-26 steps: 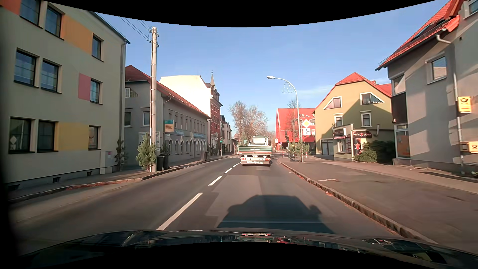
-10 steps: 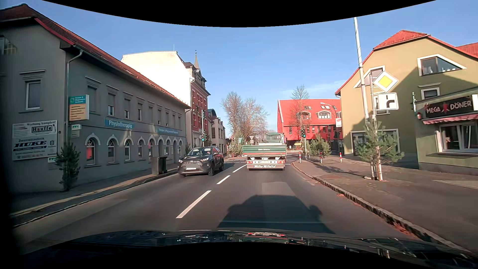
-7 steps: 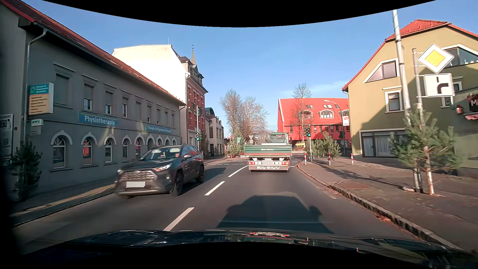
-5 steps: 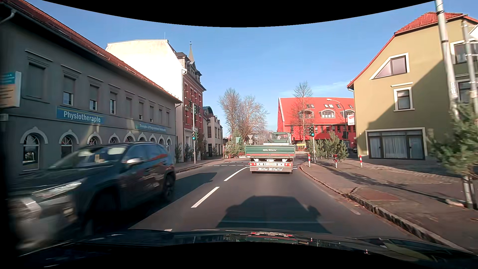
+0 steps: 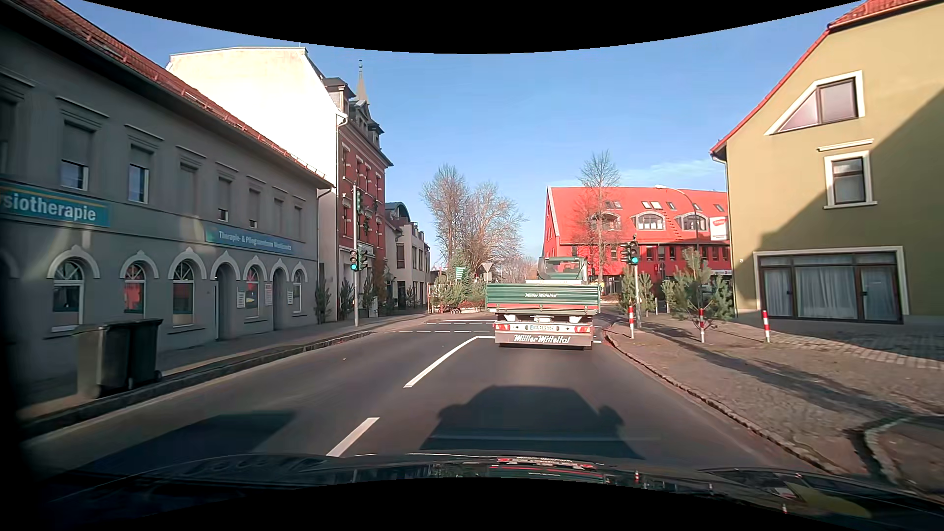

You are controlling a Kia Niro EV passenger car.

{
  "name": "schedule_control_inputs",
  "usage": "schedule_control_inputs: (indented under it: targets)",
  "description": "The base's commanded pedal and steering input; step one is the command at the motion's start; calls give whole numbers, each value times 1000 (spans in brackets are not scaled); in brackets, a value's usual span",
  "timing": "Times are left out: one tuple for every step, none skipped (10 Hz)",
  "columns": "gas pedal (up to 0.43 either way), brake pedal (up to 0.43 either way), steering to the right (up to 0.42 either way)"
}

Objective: Follow the waypoints while adhering to traffic rules and regulations

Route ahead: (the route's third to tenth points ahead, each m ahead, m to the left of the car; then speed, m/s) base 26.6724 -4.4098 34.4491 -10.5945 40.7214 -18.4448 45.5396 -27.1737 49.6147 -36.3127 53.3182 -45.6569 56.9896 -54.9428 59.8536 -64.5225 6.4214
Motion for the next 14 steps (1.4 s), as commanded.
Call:
schedule_control_inputs:
  targets:
    - [0, 256, 23]
    - [0, 262, 24]
    - [0, 274, 26]
    - [0, 280, 27]
    - [0, 287, 29]
    - [0, 287, 32]
    - [0, 293, 33]
    - [0, 293, 35]
    - [0, 293, 38]
    - [0, 293, 41]
    - [0, 293, 45]
    - [0, 293, 49]
    - [0, 299, 51]
    - [0, 299, 55]
